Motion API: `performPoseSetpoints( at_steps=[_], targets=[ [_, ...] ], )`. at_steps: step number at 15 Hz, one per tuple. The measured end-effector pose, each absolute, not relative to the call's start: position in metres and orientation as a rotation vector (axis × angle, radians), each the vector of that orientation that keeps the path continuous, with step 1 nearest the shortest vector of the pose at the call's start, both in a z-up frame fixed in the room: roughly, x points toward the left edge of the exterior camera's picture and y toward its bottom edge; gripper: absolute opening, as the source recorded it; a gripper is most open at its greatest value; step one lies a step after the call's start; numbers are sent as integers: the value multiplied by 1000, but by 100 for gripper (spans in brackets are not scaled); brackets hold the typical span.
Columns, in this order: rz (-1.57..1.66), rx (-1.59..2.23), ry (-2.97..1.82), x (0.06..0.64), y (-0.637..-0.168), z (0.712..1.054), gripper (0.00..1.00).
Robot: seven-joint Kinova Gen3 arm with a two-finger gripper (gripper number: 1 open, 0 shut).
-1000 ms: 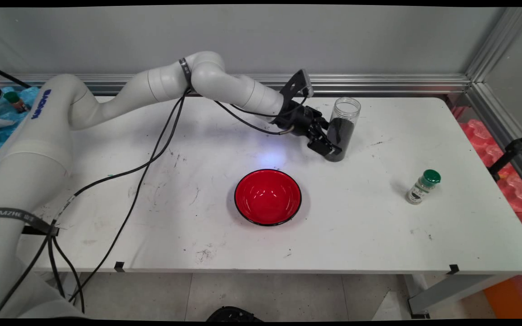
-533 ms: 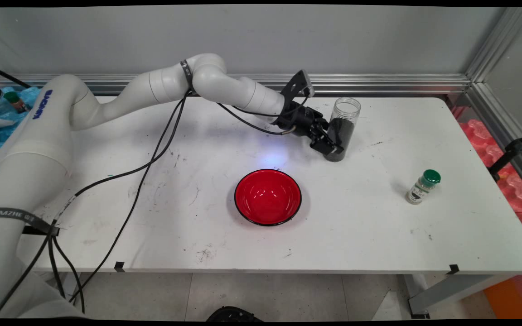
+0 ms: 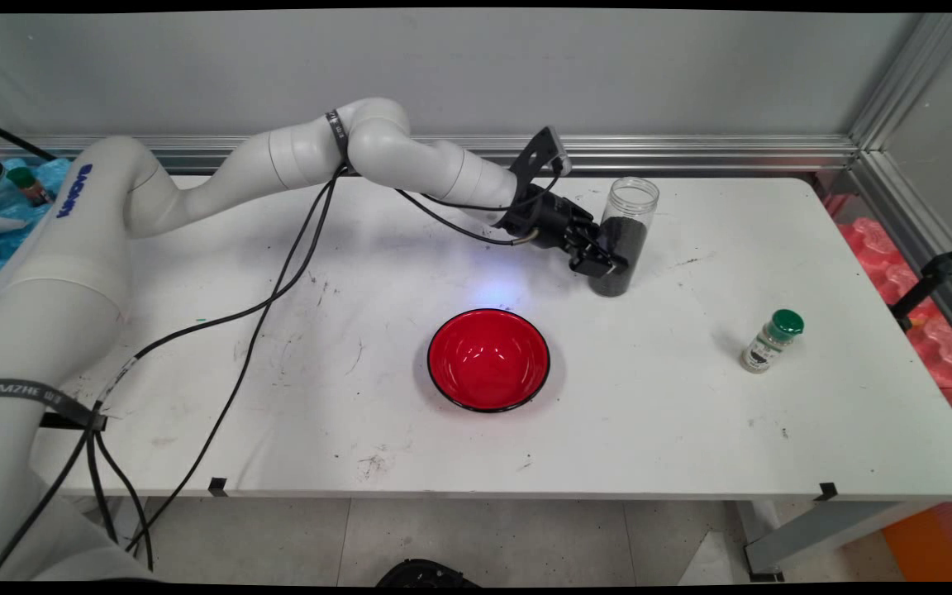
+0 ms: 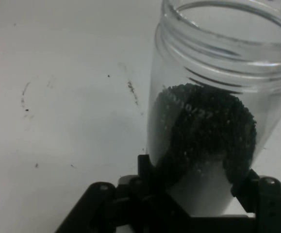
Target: Pour the black seasoning powder in the red bowl
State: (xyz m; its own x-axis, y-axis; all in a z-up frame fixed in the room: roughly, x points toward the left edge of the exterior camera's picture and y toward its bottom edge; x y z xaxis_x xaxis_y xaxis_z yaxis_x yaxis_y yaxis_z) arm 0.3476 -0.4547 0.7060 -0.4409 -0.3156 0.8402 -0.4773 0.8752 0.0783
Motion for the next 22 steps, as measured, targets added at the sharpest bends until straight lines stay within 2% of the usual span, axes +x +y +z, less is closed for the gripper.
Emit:
performPoseSetpoints(
  at_steps=[7, 22],
  targets=[
    [207, 563, -2047, 349, -450, 717, 0],
    [241, 510, -2000, 376, -433, 769, 0]
  ],
)
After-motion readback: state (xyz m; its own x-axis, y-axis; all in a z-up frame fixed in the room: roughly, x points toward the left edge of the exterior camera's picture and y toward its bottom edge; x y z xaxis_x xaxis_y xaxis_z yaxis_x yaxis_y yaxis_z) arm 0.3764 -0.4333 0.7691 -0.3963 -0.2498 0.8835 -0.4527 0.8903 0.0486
